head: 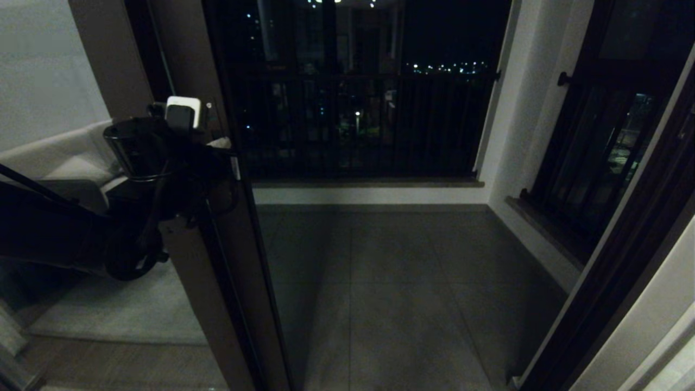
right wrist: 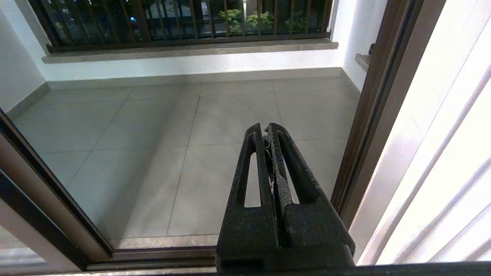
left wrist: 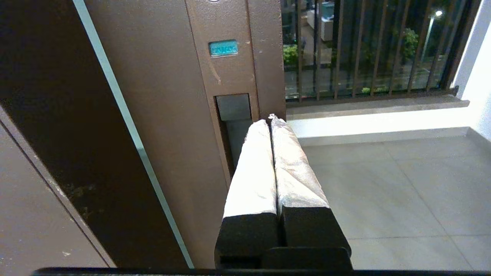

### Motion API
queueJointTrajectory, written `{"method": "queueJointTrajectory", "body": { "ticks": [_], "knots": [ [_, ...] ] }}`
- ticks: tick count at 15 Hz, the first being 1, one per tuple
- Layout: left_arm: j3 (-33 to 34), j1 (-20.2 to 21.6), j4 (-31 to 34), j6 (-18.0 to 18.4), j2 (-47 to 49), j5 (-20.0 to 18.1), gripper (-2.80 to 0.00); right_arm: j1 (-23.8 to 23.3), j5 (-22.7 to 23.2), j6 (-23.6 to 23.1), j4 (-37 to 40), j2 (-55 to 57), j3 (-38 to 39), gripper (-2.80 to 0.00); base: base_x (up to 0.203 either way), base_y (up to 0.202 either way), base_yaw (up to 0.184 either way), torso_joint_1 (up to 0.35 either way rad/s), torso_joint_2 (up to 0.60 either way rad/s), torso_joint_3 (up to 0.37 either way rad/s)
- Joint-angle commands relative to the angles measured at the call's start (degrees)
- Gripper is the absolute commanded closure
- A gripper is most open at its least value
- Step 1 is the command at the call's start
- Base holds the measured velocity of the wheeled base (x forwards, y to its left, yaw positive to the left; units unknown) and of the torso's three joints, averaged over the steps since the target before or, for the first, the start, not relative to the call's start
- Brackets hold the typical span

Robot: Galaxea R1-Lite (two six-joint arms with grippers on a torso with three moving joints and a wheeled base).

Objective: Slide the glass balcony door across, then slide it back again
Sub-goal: Open the slid door

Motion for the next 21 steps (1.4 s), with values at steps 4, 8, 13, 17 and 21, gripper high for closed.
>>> {"method": "queueJointTrajectory", "body": {
  "ticks": [4,8,13,17,21],
  "knots": [
    [0.14,1.15,-0.3,0.06,0.01,0.23,0.0,0.01,0.02,-0.01,0.0,0.09,0.0,0.0,0.0,0.0,0.0,0.0,0.0,0.0],
    [0.19,1.12,-0.39,0.06,-0.58,0.19,0.0,0.01,0.02,-0.01,0.0,0.09,0.0,0.0,0.0,0.0,0.0,0.0,0.0,0.0],
    [4.38,-1.22,-0.3,-1.01,-3.09,-1.38,0.0,0.01,0.02,-0.01,0.0,0.09,0.0,0.0,0.0,0.0,0.0,0.0,0.0,0.0],
    [6.57,-2.55,-0.39,-1.44,-4.08,-3.24,0.0,0.01,0.02,-0.01,0.0,0.09,0.0,0.0,0.0,0.0,0.0,0.0,0.0,0.0],
    [4.69,-2.55,-0.3,-1.35,-2.78,-3.32,0.0,0.01,0.02,-0.01,0.0,0.09,0.0,0.0,0.0,0.0,0.0,0.0,0.0,0.0]
  ]
}}
